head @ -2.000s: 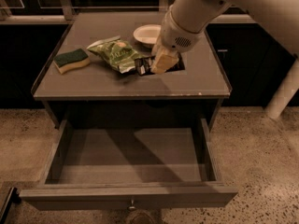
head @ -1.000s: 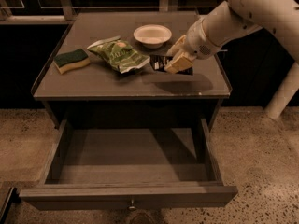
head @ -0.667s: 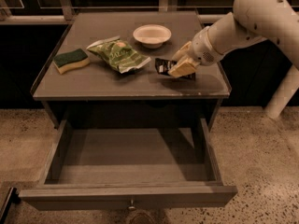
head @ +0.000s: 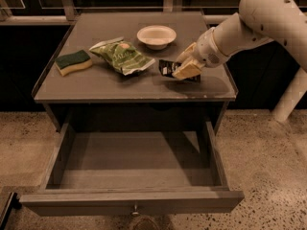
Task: Pick rxbar chocolate from top drawer and place on counter
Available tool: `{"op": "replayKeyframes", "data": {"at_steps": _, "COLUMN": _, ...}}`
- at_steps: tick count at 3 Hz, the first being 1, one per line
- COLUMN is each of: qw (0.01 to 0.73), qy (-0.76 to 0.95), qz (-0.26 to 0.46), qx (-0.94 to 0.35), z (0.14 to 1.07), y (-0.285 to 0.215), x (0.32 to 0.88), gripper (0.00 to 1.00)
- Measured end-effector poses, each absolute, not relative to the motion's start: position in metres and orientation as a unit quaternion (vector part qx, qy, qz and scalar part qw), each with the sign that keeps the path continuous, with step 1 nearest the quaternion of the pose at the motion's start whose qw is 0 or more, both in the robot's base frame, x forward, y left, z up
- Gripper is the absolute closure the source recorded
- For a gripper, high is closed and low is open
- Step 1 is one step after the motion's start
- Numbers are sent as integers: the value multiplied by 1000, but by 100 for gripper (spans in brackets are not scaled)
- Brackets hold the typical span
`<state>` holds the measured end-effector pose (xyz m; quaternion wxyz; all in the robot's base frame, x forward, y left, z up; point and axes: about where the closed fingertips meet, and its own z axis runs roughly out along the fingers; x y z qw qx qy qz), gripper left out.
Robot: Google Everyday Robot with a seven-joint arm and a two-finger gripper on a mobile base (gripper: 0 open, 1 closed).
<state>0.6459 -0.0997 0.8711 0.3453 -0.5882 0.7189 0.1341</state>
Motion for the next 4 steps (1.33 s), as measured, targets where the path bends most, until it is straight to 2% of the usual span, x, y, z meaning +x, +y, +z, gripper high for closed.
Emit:
{"op": "replayKeyframes", "data": {"at_steps": 2, "qw": 345, "qy": 719, "qz": 134, "qx": -588, "z": 871, "y": -100, "x": 646, "gripper": 13}}
{"op": "replayKeyframes", "data": {"at_steps": 3, "qw": 345, "qy": 719, "qz": 134, "qx": -588, "z": 871, "y": -100, "x": 646, "gripper": 0}}
{"op": "replayKeyframes", "data": {"at_steps": 4, "qw": 345, "qy": 719, "qz": 134, "qx": -588, "z": 871, "y": -100, "x": 646, "gripper": 0}}
